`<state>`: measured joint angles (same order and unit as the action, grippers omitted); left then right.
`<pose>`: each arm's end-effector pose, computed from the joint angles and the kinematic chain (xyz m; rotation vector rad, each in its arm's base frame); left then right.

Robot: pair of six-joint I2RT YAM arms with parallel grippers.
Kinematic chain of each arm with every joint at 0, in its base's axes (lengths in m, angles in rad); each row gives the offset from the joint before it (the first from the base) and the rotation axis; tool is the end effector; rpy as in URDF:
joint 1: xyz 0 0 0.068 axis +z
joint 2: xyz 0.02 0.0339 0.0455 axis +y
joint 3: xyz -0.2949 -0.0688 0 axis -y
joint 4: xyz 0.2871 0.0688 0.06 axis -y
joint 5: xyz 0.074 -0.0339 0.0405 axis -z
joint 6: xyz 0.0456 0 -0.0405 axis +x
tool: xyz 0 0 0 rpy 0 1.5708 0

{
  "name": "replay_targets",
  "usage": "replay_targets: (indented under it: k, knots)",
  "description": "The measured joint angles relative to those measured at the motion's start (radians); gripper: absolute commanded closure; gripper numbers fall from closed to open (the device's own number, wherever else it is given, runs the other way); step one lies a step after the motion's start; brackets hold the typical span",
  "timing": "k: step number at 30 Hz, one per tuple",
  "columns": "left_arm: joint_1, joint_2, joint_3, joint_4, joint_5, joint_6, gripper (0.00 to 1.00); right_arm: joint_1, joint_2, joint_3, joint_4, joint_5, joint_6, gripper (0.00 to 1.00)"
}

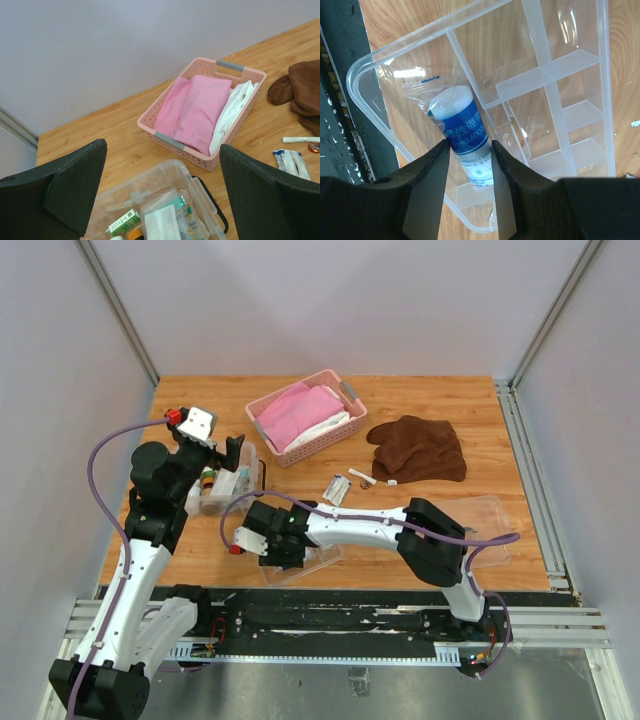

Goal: Organize the medicine kit
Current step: Place the medical item at the medicine box compartment.

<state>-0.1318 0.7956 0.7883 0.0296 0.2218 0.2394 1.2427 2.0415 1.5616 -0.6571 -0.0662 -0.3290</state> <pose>0.2164 -0.0388 0.3847 0.4565 1.4809 -0.0865 0.1539 0.4614 0.1886 -1.9667 1.9364 0.3503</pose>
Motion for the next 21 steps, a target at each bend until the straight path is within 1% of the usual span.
replay_targets:
  k: [5,11,15,21]
  knots:
    - [0.0,0.0,-0.001,0.0,0.0,0.003,0.01,-0.011,0.0,0.0,0.012,-0.001,0.033,0.57]
    - [0.0,0.0,-0.003,0.0,0.0,0.006,0.01,-0.046,-0.016,-0.012,0.041,-0.076,0.046,0.52]
    - [0.0,-0.002,-0.004,0.0,-0.003,0.007,0.01,-0.05,-0.074,-0.041,0.051,-0.137,0.035,0.47]
    - [0.0,-0.015,-0.018,0.0,-0.044,0.006,0.01,-0.05,-0.182,-0.089,0.084,-0.171,-0.004,0.46]
